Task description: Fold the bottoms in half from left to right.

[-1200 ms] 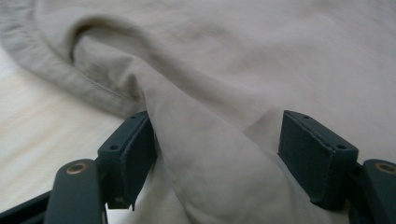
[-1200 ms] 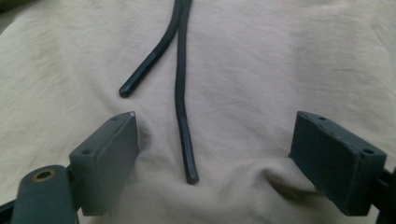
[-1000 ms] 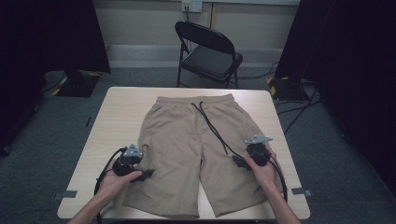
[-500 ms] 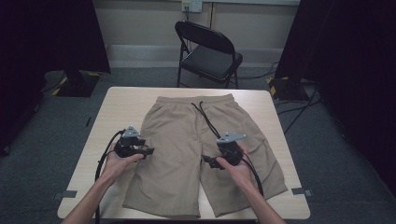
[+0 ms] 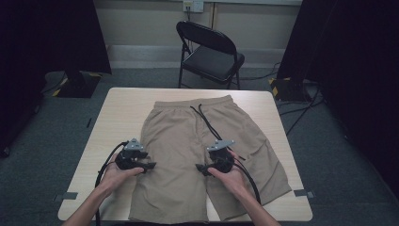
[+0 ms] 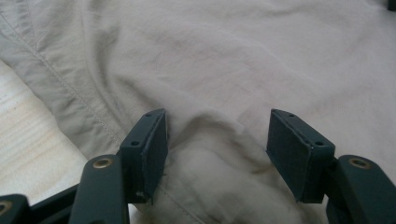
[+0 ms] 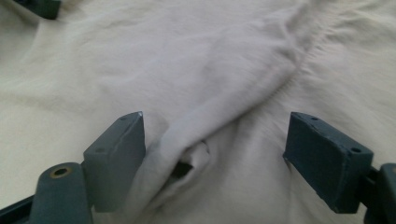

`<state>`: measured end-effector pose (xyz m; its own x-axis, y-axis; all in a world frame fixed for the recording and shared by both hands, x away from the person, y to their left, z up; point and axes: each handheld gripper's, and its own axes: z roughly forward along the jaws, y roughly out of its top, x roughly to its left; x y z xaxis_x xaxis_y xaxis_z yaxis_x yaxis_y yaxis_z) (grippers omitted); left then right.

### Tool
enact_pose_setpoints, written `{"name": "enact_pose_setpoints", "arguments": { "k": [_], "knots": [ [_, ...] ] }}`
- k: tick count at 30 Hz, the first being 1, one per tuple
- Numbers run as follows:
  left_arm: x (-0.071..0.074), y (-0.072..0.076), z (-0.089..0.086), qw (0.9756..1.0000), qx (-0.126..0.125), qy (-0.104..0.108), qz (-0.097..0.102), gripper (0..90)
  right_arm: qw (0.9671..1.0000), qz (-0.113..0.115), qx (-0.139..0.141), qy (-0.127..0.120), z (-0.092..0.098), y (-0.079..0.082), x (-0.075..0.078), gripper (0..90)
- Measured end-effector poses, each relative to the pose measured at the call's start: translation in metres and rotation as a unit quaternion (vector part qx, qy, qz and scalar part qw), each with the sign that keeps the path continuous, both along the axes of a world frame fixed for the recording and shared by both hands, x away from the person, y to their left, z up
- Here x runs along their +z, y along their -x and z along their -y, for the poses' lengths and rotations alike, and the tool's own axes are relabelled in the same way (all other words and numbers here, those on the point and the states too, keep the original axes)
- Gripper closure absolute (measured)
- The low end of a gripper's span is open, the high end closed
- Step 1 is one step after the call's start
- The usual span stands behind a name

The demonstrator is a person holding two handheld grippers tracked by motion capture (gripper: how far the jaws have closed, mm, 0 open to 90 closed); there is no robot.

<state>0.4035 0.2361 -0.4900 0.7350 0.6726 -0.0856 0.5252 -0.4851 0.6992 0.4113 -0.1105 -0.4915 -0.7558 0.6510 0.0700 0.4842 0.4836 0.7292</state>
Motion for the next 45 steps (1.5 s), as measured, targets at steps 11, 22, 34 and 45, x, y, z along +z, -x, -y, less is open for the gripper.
{"name": "enact_pose_setpoints", "arguments": {
  "k": [11, 22, 34, 45],
  "knots": [
    [0.007, -0.009, -0.008, 0.9997, 0.018, 0.005, 0.014, 29.7, 0.9992, 0.005, -0.006, 0.038, 0.008, 0.005, -0.003, 19.5],
    [0.0, -0.021, -0.015, 0.9996, 0.029, 0.0, -0.001, 38.5, 0.9984, 0.03, 0.024, -0.042, -0.005, 0.034, 0.045, 42.1],
    [-0.003, -0.014, -0.01, 0.9989, 0.043, -0.005, 0.017, 35.7, 0.984, -0.036, 0.153, -0.084, -0.101, 0.071, 0.042, 48.9],
    [-0.005, -0.012, -0.007, 0.9985, 0.043, -0.016, 0.031, 33.7, 0.9708, -0.069, 0.223, -0.055, -0.17, 0.096, 0.016, 44.2]
  ]
}}
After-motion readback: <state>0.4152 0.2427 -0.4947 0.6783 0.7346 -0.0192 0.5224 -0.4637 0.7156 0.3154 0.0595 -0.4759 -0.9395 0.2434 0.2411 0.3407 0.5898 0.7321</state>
